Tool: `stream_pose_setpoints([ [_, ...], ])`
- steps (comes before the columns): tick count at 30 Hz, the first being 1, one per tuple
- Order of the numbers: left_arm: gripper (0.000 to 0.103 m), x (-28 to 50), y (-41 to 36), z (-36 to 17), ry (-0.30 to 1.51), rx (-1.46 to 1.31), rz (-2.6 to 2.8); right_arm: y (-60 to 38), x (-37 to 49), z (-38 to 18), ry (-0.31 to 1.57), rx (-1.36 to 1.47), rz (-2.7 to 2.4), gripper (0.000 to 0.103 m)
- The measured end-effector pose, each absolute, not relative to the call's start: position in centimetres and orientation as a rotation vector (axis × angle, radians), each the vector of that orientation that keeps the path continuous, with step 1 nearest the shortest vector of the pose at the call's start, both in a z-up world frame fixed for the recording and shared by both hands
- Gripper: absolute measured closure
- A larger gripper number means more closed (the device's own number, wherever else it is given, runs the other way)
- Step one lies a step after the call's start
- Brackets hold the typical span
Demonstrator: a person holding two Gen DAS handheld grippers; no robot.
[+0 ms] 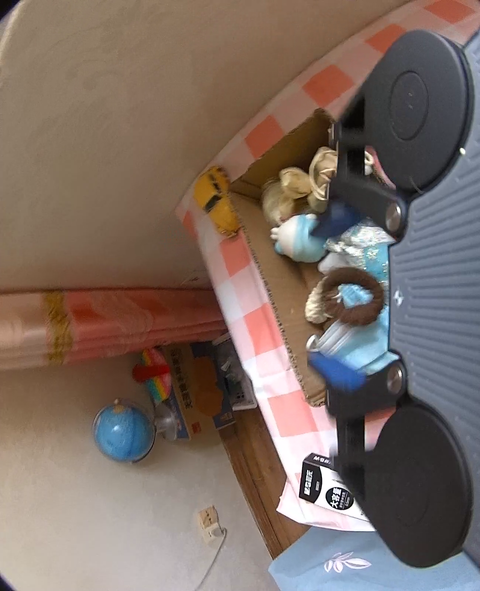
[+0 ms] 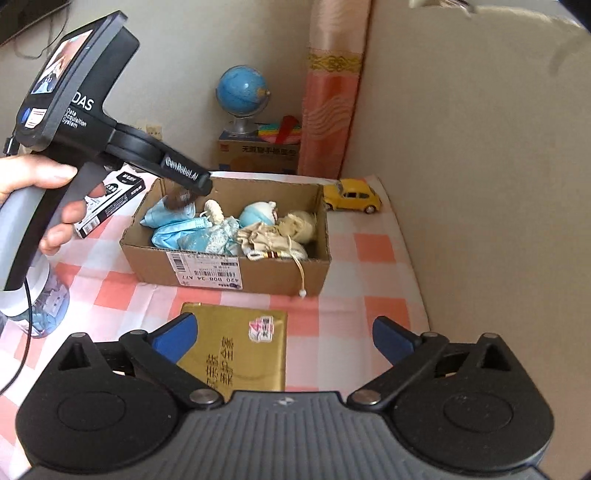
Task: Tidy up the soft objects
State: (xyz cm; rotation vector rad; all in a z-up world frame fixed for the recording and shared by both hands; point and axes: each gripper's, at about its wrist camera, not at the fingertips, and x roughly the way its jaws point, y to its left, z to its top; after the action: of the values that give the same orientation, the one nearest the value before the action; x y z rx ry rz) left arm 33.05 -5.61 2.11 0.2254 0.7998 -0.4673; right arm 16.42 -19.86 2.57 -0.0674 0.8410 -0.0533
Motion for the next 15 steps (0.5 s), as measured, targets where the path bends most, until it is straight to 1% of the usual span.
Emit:
stream_pose_setpoints([
  [2, 0.014, 33.1, -5.7, 2.3, 0.79, 0.214, -0.448, -20.1, 15.7, 2.4, 0.841, -0.037, -0.057, 0.0],
  [5, 0.013, 32.0, -5.0, 3.0, 0.748, 0.169, -0.425, -20.1, 14.9, 2.0, 0.849, -0.038, -0.078, 0.0],
  [7, 0.009, 31.0, -4.6, 3.6, 0.724, 0.174, -0.417, -19.8, 14.4, 1.9, 0.852, -0.04, -0.096, 0.0],
  [12, 0.007, 26.1, -3.3, 5.0, 0.651, 0.196, -0.414, -19.7, 13.3, 2.2, 0.853, -0.013, -0.147, 0.0],
  [15, 0.006, 22.9, -2.2, 5.1, 0.661, 0.184, -0.382, -19.7, 12.7, 2.5, 0.862, 0.001, -0.191, 0.0],
])
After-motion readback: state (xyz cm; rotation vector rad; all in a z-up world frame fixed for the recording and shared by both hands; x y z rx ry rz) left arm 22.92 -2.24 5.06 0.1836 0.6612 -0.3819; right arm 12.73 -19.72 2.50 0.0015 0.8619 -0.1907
